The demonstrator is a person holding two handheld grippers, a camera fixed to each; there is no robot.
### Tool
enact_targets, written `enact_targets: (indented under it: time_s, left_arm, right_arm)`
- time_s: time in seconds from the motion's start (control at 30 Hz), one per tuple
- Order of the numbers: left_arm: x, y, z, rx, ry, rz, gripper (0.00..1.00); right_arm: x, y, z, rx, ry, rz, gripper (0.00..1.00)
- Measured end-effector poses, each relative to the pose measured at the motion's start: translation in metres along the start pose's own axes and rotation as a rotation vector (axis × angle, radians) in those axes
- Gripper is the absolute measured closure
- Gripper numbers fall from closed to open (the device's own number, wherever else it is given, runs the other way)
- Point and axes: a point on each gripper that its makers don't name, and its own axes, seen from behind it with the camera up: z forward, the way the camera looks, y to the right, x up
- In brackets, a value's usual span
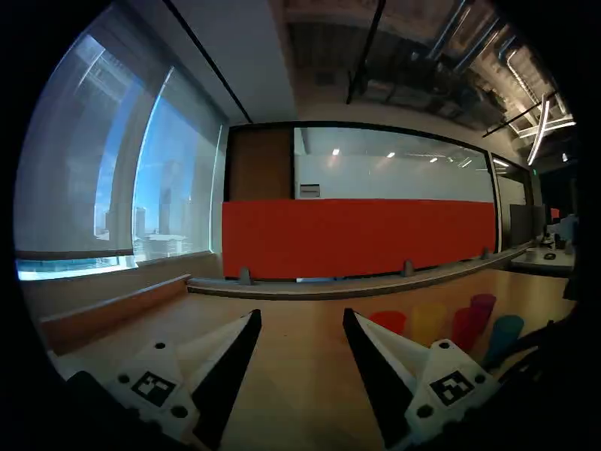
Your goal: Pour water
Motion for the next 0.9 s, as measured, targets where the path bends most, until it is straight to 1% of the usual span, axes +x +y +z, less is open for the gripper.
enact_targets:
  time_s: [0.2, 0.4, 0.6, 0.9]
  left_arm:
    - [-0.013, 0.003, 0.000, -0.004, -0.004, -0.007, 0.20]
    - [-0.020, 0.005, -0.001, -0.001, -0.002, -0.022, 0.20]
    - [-0.024, 0.005, -0.001, -0.003, -0.004, -0.020, 0.20]
    - [-0.034, 0.008, -0.001, -0.014, -0.029, -0.016, 0.20]
  right_arm:
    - [0.002, -0.004, -0.001, 0.007, 0.001, 0.005, 0.01]
    - [0.002, -0.002, -0.002, 0.002, 0.001, 0.007, 0.01]
    - [0.002, 0.000, -0.003, 0.000, 0.002, 0.009, 0.01]
    - [0.005, 0.003, -0.004, -0.007, 0.003, 0.011, 0.01]
